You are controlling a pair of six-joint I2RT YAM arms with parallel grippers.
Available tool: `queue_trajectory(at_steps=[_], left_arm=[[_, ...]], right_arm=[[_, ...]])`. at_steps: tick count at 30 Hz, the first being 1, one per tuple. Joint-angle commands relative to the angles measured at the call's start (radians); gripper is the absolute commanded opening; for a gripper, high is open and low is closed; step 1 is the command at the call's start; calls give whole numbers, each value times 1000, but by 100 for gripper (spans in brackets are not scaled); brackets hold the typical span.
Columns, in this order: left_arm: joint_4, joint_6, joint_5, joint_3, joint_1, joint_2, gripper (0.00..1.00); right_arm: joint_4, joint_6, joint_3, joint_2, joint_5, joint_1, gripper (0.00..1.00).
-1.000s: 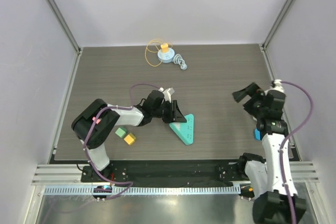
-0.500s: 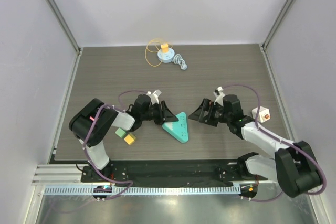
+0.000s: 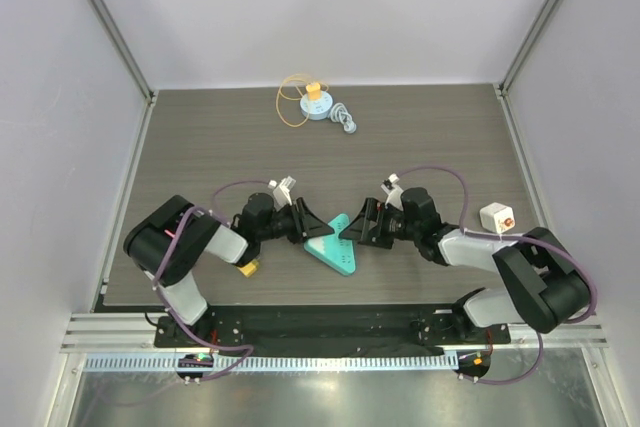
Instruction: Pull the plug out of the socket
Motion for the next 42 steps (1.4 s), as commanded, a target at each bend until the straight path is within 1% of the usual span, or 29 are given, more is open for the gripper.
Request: queue_trajectory(at_steps=[1,4,5,6,10,12,13,14,17,18,20,21,22,23,24,25,26,27,28,29,31,36,38,39,41,42], left_arm=[[193,-5,-10,-14,8,-44,0],[213,-9,-2,-23,15,-47,0],[215,-12,-2,-26,15,-45,0],[219,-13,0,-28,15,-45,0],[322,-38,1,-51,22,-27,0],[336,-42,0,-60,25,-28,0],[339,-44,0,-62,25,-27,0],[343,-48,1,-63,25,-22,0],[373,-55,7,-68,29,-16,0],[373,-55,12,-68,32,-19,0],[373,-55,10,-74,35,-24,0],[373,-58,13,-77,35,-22,1],[374,-59,12,-79,35,-18,4],[376,-64,10,-79,35,-16,16],[379,-64,9,-79,35,-14,23],[380,-62,10,-79,40,-19,32],[380,-59,10,-83,40,-22,45],[380,-56,15,-85,42,-30,54],[382,-45,22,-89,40,-43,65],[383,-42,23,-98,40,-51,77],[398,-42,15,-108,40,-57,88],[417,-41,-25,-124,42,-60,98],[417,-45,-43,-132,42,-62,100],[409,-47,-74,-141,42,-62,100],[382,-45,-100,-146,43,-82,100],[347,-39,-121,-148,43,-96,100]], right_arm=[[123,13,-1,9,-30,9,90],[155,22,-12,19,-50,14,86],[195,42,-23,28,-60,24,83],[216,51,-27,35,-68,30,83],[269,42,-38,70,-73,76,81],[296,48,-43,105,-84,92,79],[319,60,-46,117,-93,102,75],[380,77,-53,131,-108,109,73],[494,129,-72,174,-120,116,66],[511,137,-73,189,-125,116,57],[539,163,-73,199,-123,116,51],[543,171,-73,199,-119,116,42],[553,183,-75,196,-117,116,37],[551,185,-75,190,-113,116,31],[548,185,-75,182,-101,115,18],[525,172,-75,165,-91,116,10],[505,163,-72,156,-79,115,3],[476,151,-69,148,-67,116,1],[406,133,-63,131,-52,116,1],[378,110,-55,124,-47,115,1],[347,99,-60,108,-35,116,1],[335,94,-75,47,-28,116,1],[313,97,-78,15,-19,116,1],[306,97,-79,-23,-16,116,1],[240,82,-75,-68,4,115,1],[217,71,-73,-118,24,115,1]])
